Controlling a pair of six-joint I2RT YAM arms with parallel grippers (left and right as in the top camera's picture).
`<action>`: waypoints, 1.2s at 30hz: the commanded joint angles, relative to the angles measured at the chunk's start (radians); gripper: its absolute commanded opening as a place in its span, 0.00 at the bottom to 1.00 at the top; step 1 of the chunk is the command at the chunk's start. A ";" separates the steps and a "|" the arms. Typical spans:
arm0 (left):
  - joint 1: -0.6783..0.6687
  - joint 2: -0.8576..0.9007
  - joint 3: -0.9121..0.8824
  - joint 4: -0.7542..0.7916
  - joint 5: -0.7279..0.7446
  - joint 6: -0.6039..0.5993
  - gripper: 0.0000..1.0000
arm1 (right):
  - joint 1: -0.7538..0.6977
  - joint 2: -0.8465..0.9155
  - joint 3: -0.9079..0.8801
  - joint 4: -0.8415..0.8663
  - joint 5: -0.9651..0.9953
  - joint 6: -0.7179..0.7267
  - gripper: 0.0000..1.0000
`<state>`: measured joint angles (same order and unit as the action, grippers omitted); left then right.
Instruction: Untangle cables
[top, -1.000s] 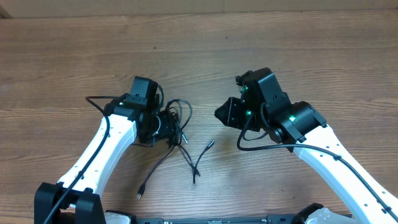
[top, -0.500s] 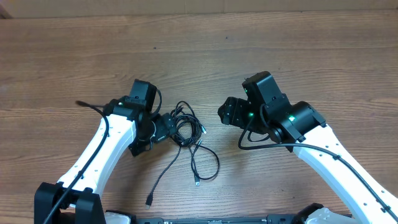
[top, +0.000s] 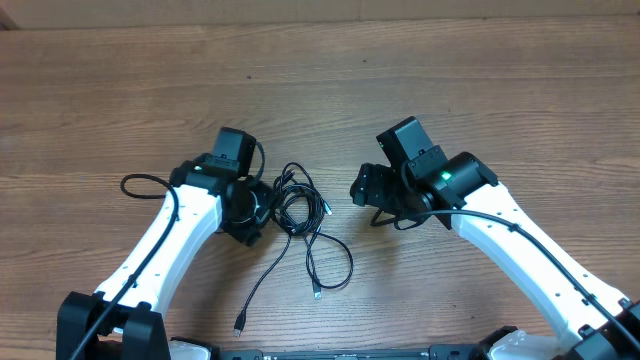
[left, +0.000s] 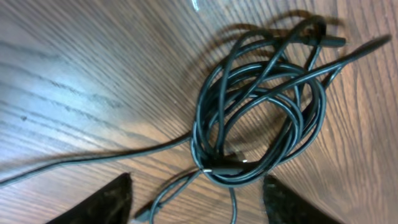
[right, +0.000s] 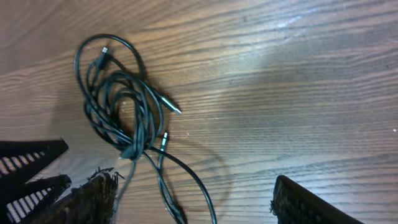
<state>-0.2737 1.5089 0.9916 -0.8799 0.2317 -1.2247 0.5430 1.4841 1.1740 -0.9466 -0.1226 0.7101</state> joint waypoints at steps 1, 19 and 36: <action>-0.051 0.008 -0.008 0.004 -0.076 -0.040 0.62 | 0.000 0.004 0.023 -0.003 0.013 0.000 0.79; -0.172 0.011 -0.026 0.058 -0.328 -0.125 0.59 | 0.000 0.004 0.023 -0.002 0.014 0.000 0.79; -0.172 0.128 -0.107 0.253 -0.274 -0.159 0.54 | 0.000 0.004 0.023 -0.003 0.014 0.000 0.79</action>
<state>-0.4454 1.5864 0.8944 -0.6426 -0.0566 -1.3632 0.5430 1.4879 1.1740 -0.9527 -0.1226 0.7101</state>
